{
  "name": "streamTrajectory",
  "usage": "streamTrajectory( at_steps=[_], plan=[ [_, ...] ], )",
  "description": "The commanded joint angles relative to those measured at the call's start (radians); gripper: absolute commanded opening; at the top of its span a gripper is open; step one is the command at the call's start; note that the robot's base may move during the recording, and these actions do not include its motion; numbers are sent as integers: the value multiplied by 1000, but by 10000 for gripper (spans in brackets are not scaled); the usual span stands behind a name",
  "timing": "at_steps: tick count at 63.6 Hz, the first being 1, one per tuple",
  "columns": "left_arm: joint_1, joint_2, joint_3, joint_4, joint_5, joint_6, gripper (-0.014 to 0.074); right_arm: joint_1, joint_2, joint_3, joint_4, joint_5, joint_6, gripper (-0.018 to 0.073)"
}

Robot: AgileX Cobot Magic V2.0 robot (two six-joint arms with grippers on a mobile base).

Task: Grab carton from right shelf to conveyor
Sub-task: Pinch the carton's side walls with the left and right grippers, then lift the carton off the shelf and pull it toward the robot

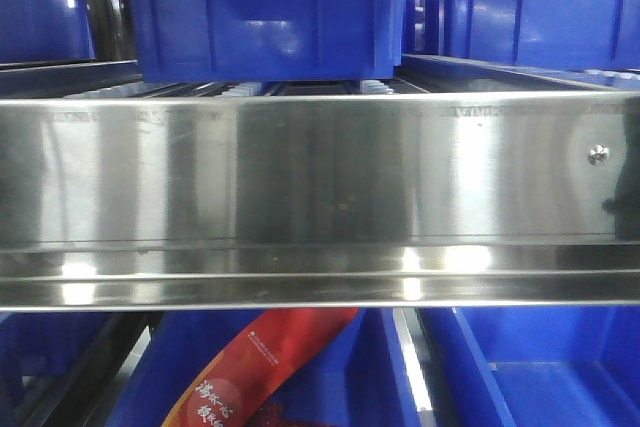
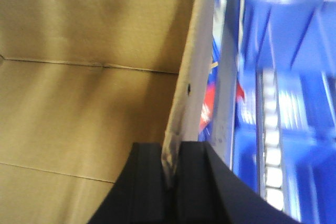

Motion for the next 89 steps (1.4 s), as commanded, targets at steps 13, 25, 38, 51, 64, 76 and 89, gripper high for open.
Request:
streamTrajectory(
  at_steps=[13, 25, 38, 51, 64, 76, 89],
  plan=[
    [-187, -146, 213, 110, -17, -134, -17, 62, -162, 235, -34, -21, -13, -70],
    [-271, -165, 257, 119, -17, -162, -17, 69, -193, 266, -34, -21, -13, -70],
    [-276, -159, 268, 123, -17, -162, -17, 69, -193, 266, -34, -21, -13, -70],
    [-276, -159, 268, 125, -17, -162, -17, 69, -191, 266, -34, -21, -13, -70],
    [-276, -159, 268, 125, -17, -162, -17, 69, -191, 266, -34, -39, -13, -70],
    [-276, -159, 268, 125, -17, -162, -17, 69, -191, 266, -34, -121, -13, -70],
    [-276, -159, 268, 125, -17, -162, -17, 69, -191, 266, -34, -166, -13, -70]
  ],
)
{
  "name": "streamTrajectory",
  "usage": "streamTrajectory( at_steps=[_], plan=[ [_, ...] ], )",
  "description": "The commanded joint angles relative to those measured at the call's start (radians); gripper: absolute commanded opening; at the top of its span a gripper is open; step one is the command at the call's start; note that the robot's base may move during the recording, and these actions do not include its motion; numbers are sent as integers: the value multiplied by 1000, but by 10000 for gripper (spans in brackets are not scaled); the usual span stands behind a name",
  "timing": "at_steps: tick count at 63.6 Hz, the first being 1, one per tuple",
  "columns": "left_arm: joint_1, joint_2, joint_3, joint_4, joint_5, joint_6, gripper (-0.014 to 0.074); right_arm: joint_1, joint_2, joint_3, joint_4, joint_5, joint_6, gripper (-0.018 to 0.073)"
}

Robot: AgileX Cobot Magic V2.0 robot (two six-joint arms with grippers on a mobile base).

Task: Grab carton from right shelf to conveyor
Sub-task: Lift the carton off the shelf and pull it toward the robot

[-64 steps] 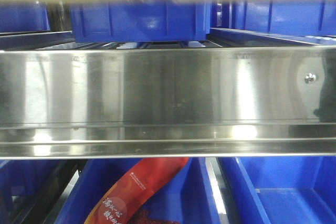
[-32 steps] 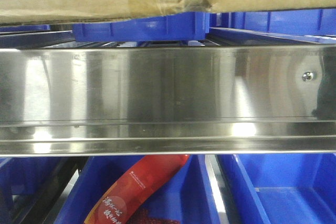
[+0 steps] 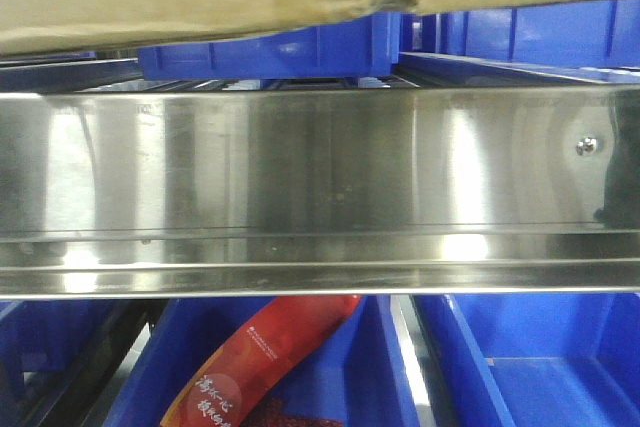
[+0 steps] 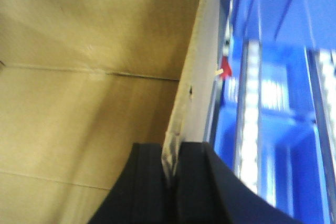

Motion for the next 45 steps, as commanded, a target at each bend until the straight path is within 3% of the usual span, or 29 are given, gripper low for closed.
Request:
streamTrajectory(
  at_steps=[1, 45],
  plan=[
    [-16, -9, -4, -55, -36, 11, -17, 5, -5, -5, 21, -113, -9, -70],
    [-16, -9, -4, -55, -55, 11, -17, 5, -5, -5, 21, -148, -9, -70]
  ],
)
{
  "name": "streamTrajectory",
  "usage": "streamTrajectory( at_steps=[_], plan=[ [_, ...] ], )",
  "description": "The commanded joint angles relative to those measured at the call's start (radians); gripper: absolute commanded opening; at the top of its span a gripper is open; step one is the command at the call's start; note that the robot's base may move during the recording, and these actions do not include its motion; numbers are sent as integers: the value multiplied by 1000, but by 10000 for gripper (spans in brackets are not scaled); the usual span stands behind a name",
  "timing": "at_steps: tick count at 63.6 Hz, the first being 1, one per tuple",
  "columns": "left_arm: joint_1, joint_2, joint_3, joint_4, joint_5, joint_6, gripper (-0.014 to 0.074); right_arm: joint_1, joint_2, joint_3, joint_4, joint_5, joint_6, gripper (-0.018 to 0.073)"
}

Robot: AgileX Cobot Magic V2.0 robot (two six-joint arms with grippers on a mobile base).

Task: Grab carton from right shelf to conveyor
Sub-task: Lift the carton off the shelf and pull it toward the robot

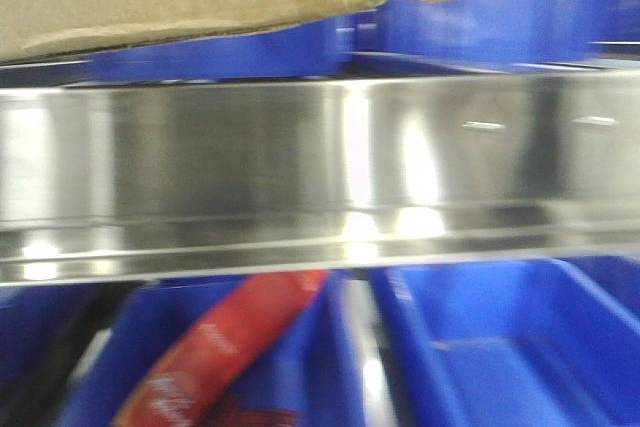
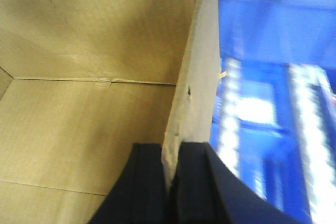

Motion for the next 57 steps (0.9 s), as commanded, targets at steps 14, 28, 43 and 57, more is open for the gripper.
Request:
streamTrajectory(
  at_steps=[14, 28, 43, 57],
  plan=[
    [-16, -9, -4, -66, -43, 13, -17, 5, -5, -5, 31, -92, -5, -70],
    [-16, -9, -4, -66, -43, 13, -17, 5, -5, -5, 31, -92, -5, -70],
    [-16, -9, -4, -66, -43, 13, -17, 5, -5, -5, 31, -92, -5, -70],
    [-16, -9, -4, -66, -43, 13, -17, 5, -5, -5, 31, -92, -5, -70]
  ],
)
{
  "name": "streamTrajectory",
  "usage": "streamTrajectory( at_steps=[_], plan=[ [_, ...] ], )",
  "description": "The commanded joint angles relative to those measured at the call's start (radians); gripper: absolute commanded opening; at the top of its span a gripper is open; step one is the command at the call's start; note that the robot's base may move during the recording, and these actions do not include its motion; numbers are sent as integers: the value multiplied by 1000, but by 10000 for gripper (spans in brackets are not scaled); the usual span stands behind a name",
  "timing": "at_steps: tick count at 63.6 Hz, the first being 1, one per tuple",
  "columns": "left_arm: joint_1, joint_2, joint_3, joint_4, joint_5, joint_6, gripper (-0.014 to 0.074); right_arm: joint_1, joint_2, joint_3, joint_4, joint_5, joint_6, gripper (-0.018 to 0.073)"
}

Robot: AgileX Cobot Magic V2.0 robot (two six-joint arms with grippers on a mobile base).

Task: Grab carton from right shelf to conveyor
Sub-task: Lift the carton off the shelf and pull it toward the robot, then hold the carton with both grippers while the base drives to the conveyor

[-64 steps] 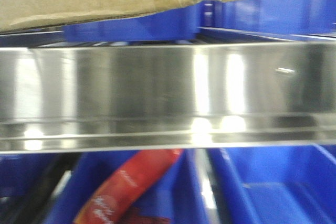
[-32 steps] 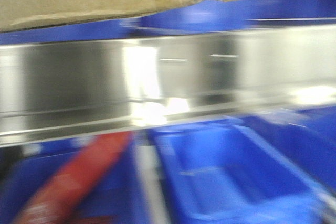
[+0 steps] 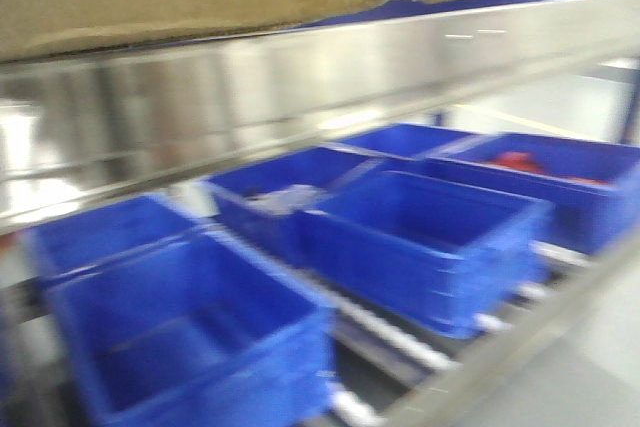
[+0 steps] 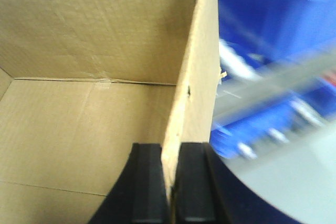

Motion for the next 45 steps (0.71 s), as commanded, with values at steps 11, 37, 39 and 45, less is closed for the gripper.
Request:
streamTrajectory(
  at_steps=[11, 37, 39, 45],
  plan=[
    [-16, -9, -4, -66, -43, 13, -17, 5, -5, -5, 31, -90, -5, -70],
    [-16, -9, -4, -66, -43, 13, -17, 5, -5, -5, 31, -90, -5, -70],
    [-16, -9, -4, -66, -43, 13, -17, 5, -5, -5, 31, -90, -5, -70],
    [-16, -9, -4, -66, -43, 13, -17, 5, -5, -5, 31, -90, -5, -70]
  ],
)
